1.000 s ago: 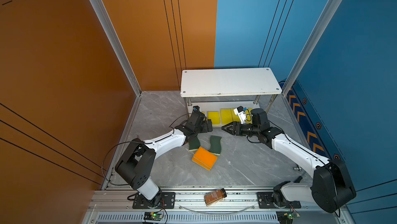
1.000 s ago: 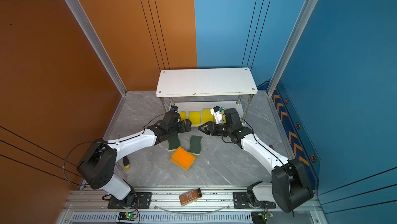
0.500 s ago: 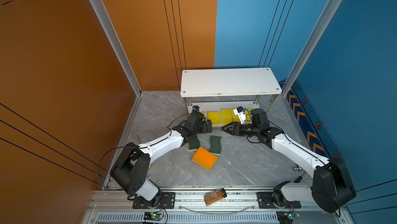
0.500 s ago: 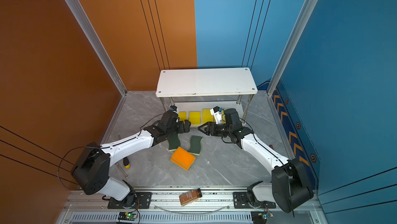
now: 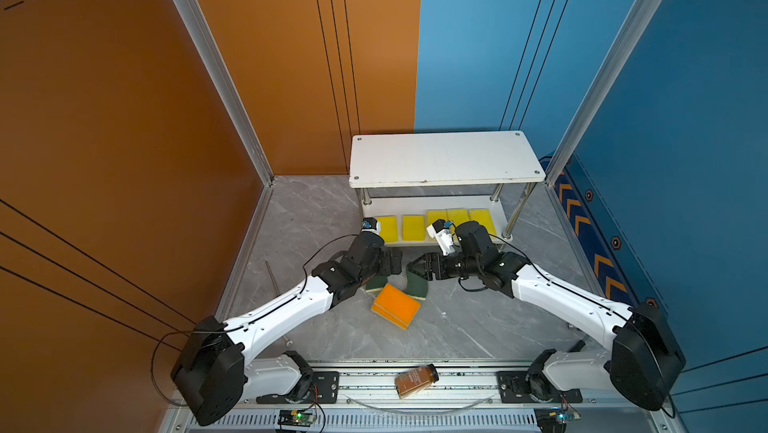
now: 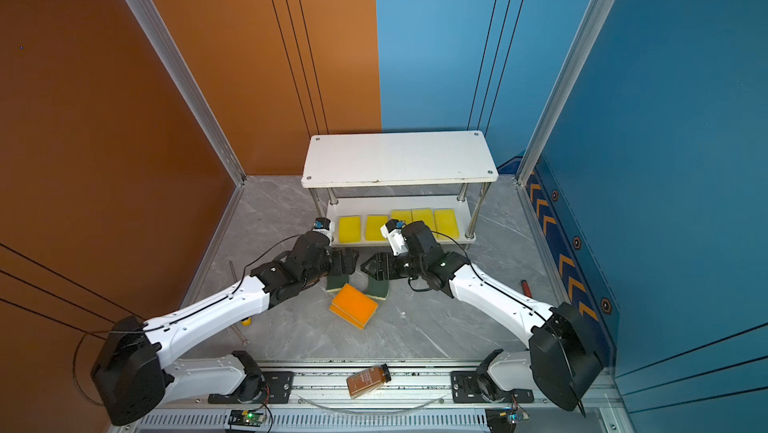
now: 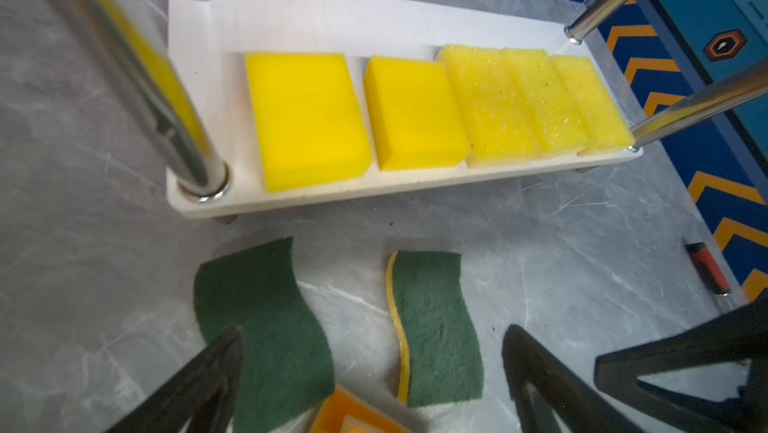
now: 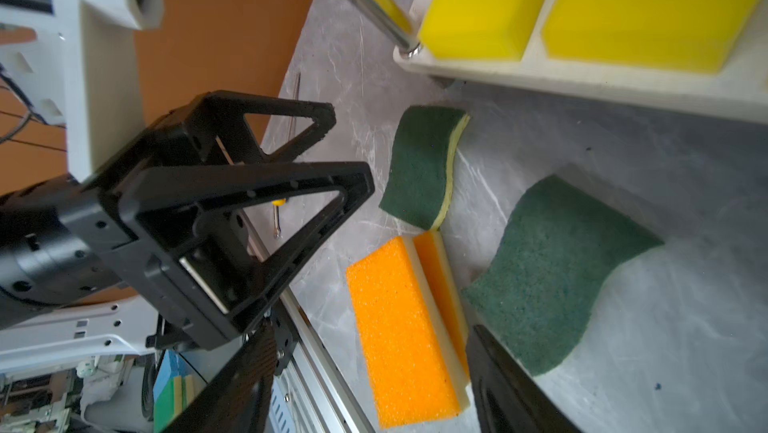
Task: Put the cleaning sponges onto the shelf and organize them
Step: 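Withdraw the left gripper while the right gripper moves over the orange sponge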
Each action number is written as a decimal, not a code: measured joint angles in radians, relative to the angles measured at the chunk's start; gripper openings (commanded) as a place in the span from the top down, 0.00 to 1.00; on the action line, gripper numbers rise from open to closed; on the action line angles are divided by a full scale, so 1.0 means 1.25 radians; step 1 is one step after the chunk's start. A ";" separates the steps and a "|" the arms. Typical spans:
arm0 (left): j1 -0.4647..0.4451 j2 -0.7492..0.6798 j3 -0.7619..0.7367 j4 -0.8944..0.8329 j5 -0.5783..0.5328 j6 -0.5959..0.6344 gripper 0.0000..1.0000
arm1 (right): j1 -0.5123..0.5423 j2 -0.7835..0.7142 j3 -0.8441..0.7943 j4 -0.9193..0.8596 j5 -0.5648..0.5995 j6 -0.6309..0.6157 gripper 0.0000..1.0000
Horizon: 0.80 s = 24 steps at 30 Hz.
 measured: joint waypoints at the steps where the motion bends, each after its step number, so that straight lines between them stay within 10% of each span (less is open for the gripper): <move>1: -0.001 -0.023 -0.020 -0.011 -0.008 -0.008 0.02 | 0.012 0.001 0.000 -0.012 0.014 -0.005 0.26; 24: 0.096 -0.218 -0.155 -0.133 -0.050 -0.071 0.02 | 0.267 0.153 0.130 -0.238 0.273 -0.320 0.15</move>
